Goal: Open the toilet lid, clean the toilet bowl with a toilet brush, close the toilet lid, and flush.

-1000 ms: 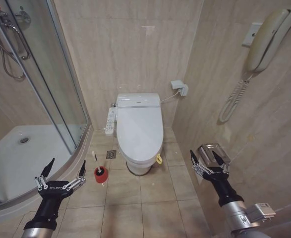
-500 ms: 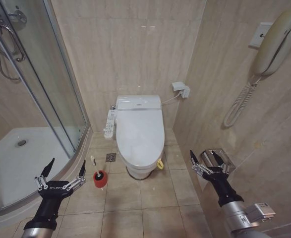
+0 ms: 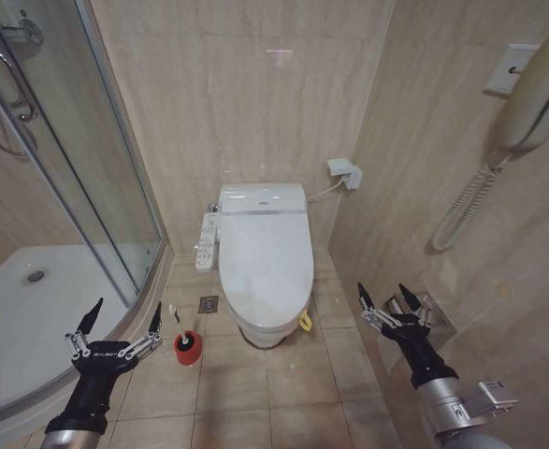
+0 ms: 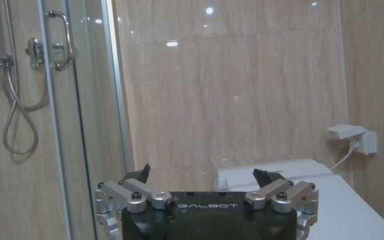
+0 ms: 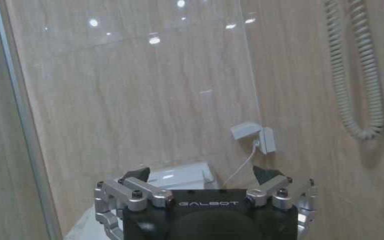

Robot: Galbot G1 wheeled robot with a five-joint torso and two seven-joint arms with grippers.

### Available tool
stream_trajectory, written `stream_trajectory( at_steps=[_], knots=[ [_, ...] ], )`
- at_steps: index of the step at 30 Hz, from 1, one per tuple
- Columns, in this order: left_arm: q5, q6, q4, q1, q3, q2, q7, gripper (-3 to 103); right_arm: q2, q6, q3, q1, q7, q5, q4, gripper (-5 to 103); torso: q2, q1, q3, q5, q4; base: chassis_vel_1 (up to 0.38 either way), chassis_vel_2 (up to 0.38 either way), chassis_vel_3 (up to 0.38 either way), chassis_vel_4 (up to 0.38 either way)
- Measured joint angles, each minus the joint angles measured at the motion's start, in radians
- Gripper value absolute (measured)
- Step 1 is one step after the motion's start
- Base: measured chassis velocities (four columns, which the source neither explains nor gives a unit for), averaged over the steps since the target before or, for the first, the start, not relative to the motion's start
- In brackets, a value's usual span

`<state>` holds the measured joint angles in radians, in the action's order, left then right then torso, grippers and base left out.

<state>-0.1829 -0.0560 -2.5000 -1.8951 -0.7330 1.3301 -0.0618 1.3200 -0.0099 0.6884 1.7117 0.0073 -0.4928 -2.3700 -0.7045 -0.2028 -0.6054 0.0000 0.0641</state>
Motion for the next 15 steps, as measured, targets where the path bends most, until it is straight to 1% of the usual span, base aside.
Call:
stream_trajectory(
  at_steps=[8,15],
  knots=[
    [0.0,0.0,0.0,0.0,0.0,0.0,0.0,100,-0.007,0.0,0.001,-0.007,0.0,-0.005,0.005,100,0.0,0.0,0.0,0.0001,0.0,-0.105,0.106,0.114,-0.111],
    [0.0,0.0,0.0,0.0,0.0,0.0,0.0,100,-0.008,0.0,0.002,-0.013,0.0,-0.006,0.013,100,0.0,0.0,0.0,0.0001,-0.0001,-0.08,0.081,0.088,-0.078]
  ],
)
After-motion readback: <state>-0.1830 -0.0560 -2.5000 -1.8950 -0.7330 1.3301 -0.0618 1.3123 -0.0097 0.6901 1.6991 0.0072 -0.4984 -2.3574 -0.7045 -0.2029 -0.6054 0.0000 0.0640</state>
